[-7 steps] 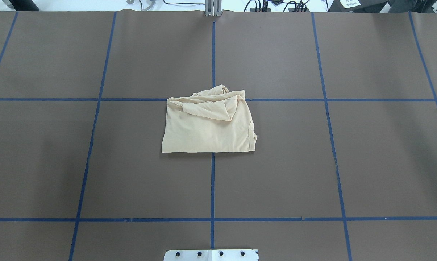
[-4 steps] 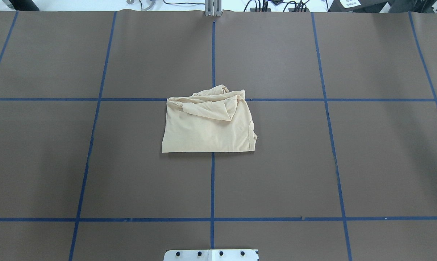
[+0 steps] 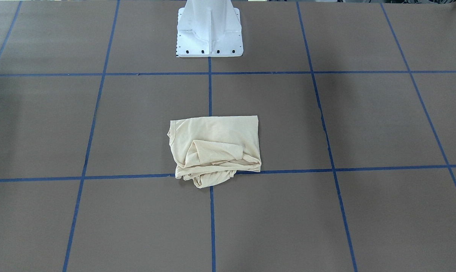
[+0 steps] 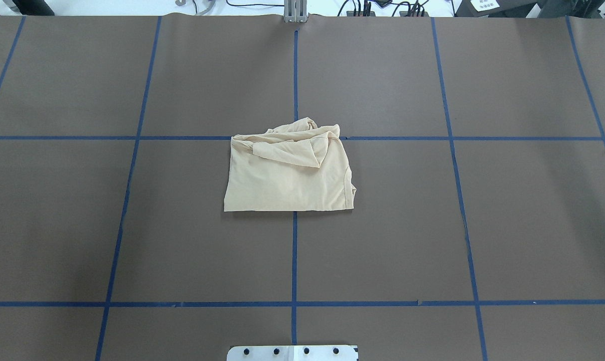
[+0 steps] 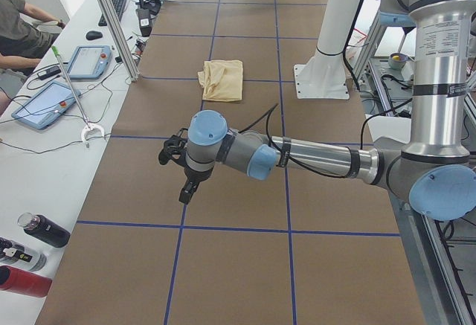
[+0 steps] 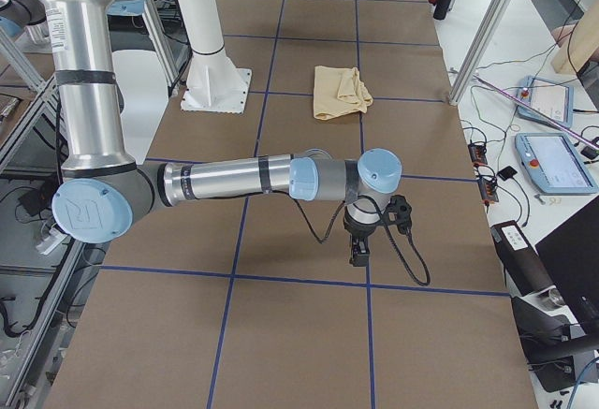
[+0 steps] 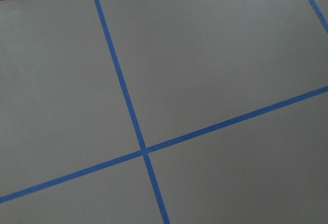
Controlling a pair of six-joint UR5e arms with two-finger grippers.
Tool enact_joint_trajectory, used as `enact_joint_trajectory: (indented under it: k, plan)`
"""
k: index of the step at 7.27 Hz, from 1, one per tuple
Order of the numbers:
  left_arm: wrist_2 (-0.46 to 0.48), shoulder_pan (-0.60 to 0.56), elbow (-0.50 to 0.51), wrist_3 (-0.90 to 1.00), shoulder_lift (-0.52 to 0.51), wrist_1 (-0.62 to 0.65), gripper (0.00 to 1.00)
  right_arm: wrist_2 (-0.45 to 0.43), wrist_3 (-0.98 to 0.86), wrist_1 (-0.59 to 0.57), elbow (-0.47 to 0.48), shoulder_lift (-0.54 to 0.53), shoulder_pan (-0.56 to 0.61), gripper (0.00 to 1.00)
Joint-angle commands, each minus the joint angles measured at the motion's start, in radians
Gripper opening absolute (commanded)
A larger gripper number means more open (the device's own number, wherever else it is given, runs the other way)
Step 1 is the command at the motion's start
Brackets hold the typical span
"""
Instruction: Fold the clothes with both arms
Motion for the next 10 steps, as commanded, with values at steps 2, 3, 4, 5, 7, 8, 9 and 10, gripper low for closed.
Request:
enact_joint_trajectory:
  k: [2,3,4,5,7,8,9,10]
  plan:
    - [-0.003,0.003,-0.004,-0.011,0.006,-0.049,1.00,0.007,0.003,0.001,0.003,-0.014,0.000,1.00]
    - [-0.003,0.003,-0.012,-0.011,0.006,-0.049,1.00,0.008,0.003,0.000,-0.008,-0.015,0.000,1.00]
    - [-0.005,0.001,-0.013,-0.011,0.006,-0.049,1.00,0.011,0.001,0.001,-0.023,-0.015,0.000,1.00]
    - [-0.005,0.003,-0.012,-0.011,0.006,-0.049,1.00,0.010,0.000,0.003,-0.038,-0.014,0.000,1.00]
    - [-0.003,0.001,-0.012,-0.011,0.006,-0.053,1.00,0.008,0.003,0.082,-0.051,-0.017,0.000,1.00]
    - [-0.003,0.003,-0.013,-0.011,0.006,-0.053,1.00,0.008,0.003,0.087,-0.043,-0.015,0.001,1.00]
    - [-0.005,0.003,-0.015,-0.011,0.006,-0.055,1.00,0.008,0.003,0.087,-0.040,-0.015,0.001,1.00]
    - [-0.005,0.003,-0.015,-0.011,0.006,-0.053,1.00,0.008,0.003,0.089,-0.034,-0.015,0.001,1.00]
